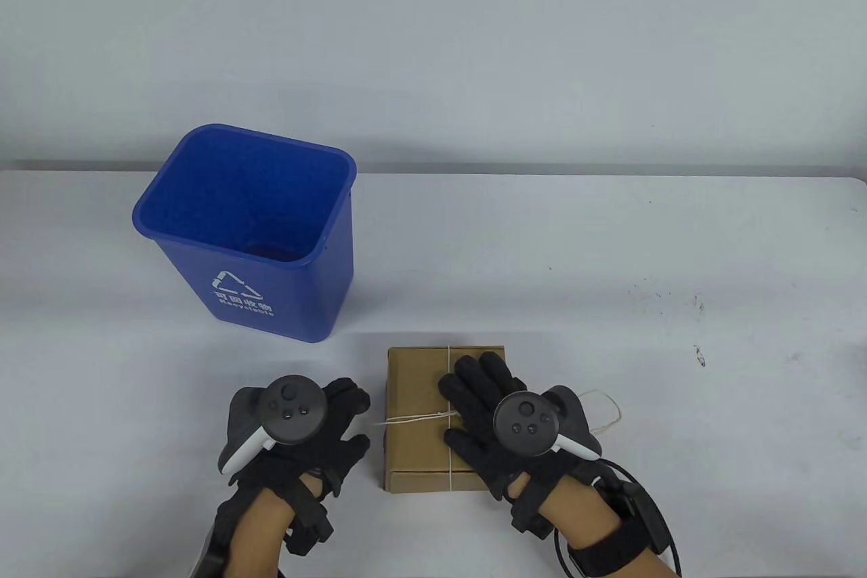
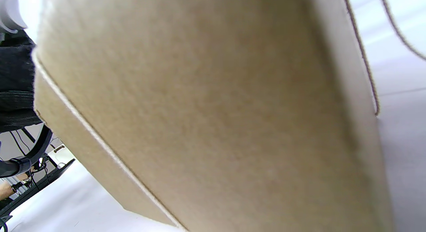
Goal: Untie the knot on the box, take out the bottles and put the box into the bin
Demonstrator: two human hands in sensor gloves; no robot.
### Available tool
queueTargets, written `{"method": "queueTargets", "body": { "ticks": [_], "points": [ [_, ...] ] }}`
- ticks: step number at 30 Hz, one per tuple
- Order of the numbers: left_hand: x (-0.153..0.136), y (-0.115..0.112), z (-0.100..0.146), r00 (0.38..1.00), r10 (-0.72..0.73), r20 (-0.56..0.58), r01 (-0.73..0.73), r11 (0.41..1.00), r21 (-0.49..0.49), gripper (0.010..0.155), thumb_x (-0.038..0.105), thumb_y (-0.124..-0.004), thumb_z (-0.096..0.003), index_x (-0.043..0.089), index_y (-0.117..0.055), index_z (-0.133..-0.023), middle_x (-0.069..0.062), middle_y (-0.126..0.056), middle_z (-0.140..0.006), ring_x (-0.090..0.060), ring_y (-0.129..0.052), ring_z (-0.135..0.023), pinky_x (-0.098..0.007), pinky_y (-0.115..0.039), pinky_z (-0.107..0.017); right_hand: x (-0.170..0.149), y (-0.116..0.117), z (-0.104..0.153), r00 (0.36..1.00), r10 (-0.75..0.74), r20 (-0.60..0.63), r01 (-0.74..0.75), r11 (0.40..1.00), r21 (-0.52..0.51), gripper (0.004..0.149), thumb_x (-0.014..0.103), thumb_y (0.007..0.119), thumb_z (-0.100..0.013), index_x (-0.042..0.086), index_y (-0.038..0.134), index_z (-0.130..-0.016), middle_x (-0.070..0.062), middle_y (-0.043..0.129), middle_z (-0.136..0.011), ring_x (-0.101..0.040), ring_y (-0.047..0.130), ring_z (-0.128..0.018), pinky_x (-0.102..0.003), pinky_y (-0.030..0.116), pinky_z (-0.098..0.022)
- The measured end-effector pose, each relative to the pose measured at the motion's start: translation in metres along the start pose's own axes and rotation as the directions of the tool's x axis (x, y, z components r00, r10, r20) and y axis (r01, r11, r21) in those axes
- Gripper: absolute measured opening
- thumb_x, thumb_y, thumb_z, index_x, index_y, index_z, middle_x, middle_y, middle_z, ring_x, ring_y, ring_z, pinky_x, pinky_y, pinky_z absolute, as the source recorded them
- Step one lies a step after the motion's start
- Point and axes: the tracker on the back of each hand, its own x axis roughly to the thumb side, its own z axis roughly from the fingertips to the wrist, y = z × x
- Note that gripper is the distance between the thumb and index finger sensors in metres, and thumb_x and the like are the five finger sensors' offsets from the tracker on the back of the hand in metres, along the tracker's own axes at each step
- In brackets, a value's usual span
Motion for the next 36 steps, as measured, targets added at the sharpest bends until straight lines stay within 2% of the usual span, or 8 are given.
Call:
{"method": "queueTargets", "body": {
  "ticks": [2, 5, 7, 10, 20, 30, 36],
  "points": [
    [0.005, -0.004, -0.001, 1.000, -0.021, 0.005, 0.021, 1.000, 0.007, 0.075, 0.031, -0.091, -0.0466, 0.004, -0.058, -0.108, -0.021, -0.048, -0.113, -0.053, -0.066, -0.098, -0.070, -0.055, -0.070, 0.000, 0.000, 0.000, 1.000, -0.001, 0.000, 0.001, 1.000, -0.002, 0.072, 0.053, 0.053, -0.052, 0.020, 0.029, -0.110, -0.008, 0.010, -0.115, -0.047, 0.001, -0.100, -0.076, 0.024, -0.063],
    [0.010, -0.011, -0.005, 0.991, -0.130, -0.026, 0.132, 0.988, 0.085, 0.070, 0.034, -0.090, -0.0469, 0.007, -0.064, -0.106, -0.021, -0.055, -0.112, -0.052, -0.069, -0.097, -0.070, -0.057, -0.069, 0.000, 0.000, 0.000, 1.000, -0.002, 0.000, 0.002, 1.000, -0.001, 0.072, 0.053, 0.053, -0.052, 0.019, 0.029, -0.110, -0.008, 0.010, -0.115, -0.047, 0.001, -0.100, -0.076, 0.024, -0.063],
    [0.012, -0.013, -0.007, 0.984, -0.173, -0.042, 0.178, 0.973, 0.147, 0.059, 0.033, -0.089, -0.0468, 0.008, -0.077, -0.099, -0.018, -0.069, -0.107, -0.051, -0.077, -0.093, -0.069, -0.062, -0.067, 0.000, 0.000, 0.000, 1.000, -0.004, 0.000, 0.004, 1.000, -0.002, 0.072, 0.053, 0.053, -0.052, 0.020, 0.029, -0.110, -0.008, 0.010, -0.115, -0.047, 0.001, -0.100, -0.076, 0.024, -0.063],
    [0.013, -0.014, -0.008, 0.986, -0.161, -0.036, 0.165, 0.966, 0.198, 0.044, 0.031, -0.088, -0.0474, 0.009, -0.091, -0.086, -0.013, -0.080, -0.101, -0.049, -0.083, -0.089, -0.067, -0.065, -0.066, 0.000, 0.000, 0.000, 1.000, -0.004, 0.000, 0.004, 1.000, -0.002, 0.072, 0.053, 0.053, -0.052, 0.019, 0.029, -0.110, -0.008, 0.010, -0.115, -0.047, 0.001, -0.100, -0.076, 0.024, -0.063],
    [0.001, -0.010, -0.010, 0.984, -0.153, -0.093, 0.168, 0.971, 0.173, 0.042, 0.031, -0.085, -0.0486, 0.010, -0.091, -0.084, -0.013, -0.082, -0.099, -0.050, -0.082, -0.089, -0.067, -0.065, -0.066, 0.000, 0.000, 0.001, 1.000, -0.006, 0.001, 0.006, 1.000, -0.003, 0.071, 0.053, 0.053, -0.052, 0.019, 0.029, -0.110, -0.008, 0.010, -0.115, -0.047, 0.001, -0.100, -0.076, 0.024, -0.063],
    [-0.020, -0.013, -0.020, 0.971, -0.145, -0.190, 0.159, 0.986, 0.059, 0.041, 0.031, -0.085, -0.0488, 0.011, -0.090, -0.085, -0.013, -0.081, -0.099, -0.050, -0.080, -0.090, -0.068, -0.063, -0.067, -0.001, 0.000, 0.001, 1.000, -0.009, 0.000, 0.009, 1.000, -0.003, 0.071, 0.053, 0.053, -0.052, 0.020, 0.029, -0.110, -0.008, 0.010, -0.115, -0.047, 0.001, -0.100, -0.076, 0.024, -0.063],
    [-0.031, -0.012, -0.022, 0.962, -0.135, -0.238, 0.149, 0.988, 0.039, 0.042, 0.031, -0.085, -0.0489, 0.011, -0.090, -0.085, -0.013, -0.081, -0.100, -0.051, -0.079, -0.091, -0.068, -0.062, -0.067, -0.001, 0.000, 0.001, 1.000, -0.010, 0.001, 0.010, 1.000, -0.003, 0.071, 0.053, 0.053, -0.052, 0.020, 0.029, -0.110, -0.008, 0.010, -0.115, -0.047, 0.001, -0.100, -0.076, 0.024, -0.063]
  ]
}}
